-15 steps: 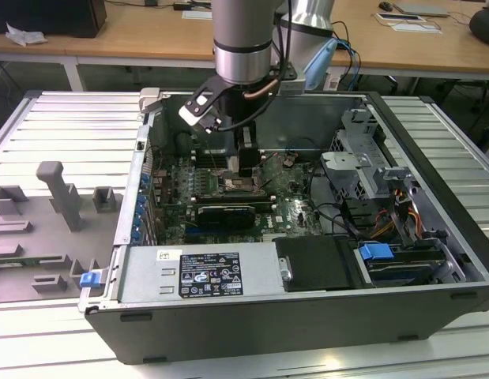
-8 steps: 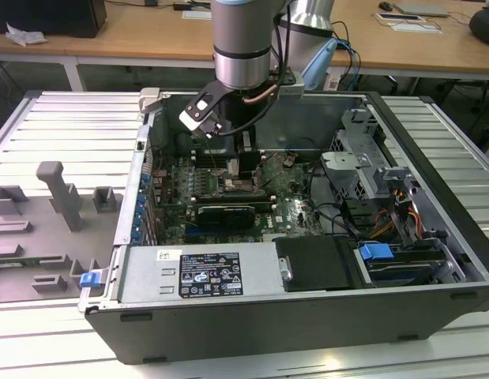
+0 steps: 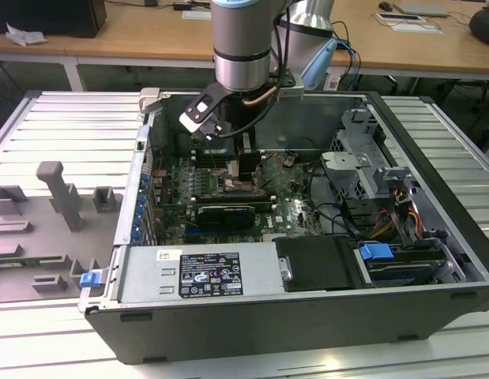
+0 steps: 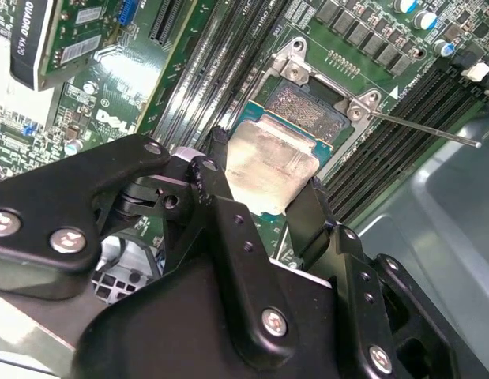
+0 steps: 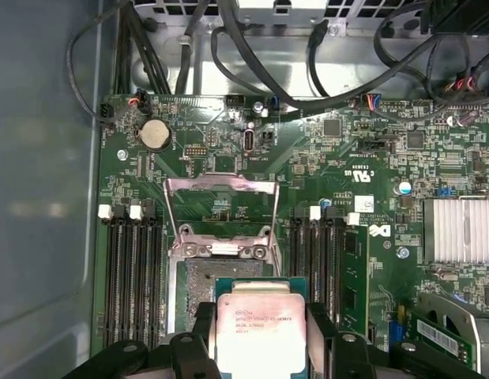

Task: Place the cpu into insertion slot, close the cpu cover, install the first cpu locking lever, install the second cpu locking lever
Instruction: 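Place the cpu into insertion slot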

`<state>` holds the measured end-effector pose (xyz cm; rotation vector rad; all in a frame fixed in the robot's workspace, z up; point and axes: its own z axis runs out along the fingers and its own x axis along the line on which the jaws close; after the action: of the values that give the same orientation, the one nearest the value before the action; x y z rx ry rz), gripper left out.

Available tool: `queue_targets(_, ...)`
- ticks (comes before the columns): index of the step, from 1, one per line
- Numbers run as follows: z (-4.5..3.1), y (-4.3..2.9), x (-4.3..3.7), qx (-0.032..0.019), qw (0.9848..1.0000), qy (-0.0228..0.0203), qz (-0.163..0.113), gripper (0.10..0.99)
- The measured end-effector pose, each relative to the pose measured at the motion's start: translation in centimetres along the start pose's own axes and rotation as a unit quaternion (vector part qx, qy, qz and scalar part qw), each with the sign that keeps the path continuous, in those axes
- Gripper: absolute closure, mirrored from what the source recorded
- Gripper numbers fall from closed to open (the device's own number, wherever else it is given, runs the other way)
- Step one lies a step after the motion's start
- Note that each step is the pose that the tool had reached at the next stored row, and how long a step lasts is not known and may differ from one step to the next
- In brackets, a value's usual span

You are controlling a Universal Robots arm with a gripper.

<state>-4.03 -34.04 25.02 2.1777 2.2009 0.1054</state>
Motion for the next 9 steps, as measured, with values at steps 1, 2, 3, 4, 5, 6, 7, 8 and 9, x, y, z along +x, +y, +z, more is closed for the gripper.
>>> queue_targets(1,0.04,0.0,0.0,0.0,1.0,-0.0001,0.0,0.545)
queue_targets(2,0.1,-0.01,0.0,0.0,1.0,-0.0001,0.0,0.545)
queue_targets(3,0.17,-0.01,0.0,0.0,1.0,0.0,0.0,0.545)
queue_targets(4,0.28,-0.02,-0.01,0.0001,1.0,-0.0001,0.0,0.545)
queue_targets(5,0.41,-0.04,-0.01,0.0001,1.0,-0.0001,0.0,0.545)
queue_targets(6,0.49,-0.04,-0.01,0.0001,1.0,-0.0001,0.0,0.545)
queue_targets(7,0.57,-0.05,-0.01,0.0,1.0,-0.0001,0.0,0.545)
queue_targets(8,0.79,-0.07,0.01,0.0001,1.0,-0.0001,0.0,0.545)
queue_targets(9,1.03,-0.09,0.04,0.0,1.0,-0.0001,0.0,0.545)
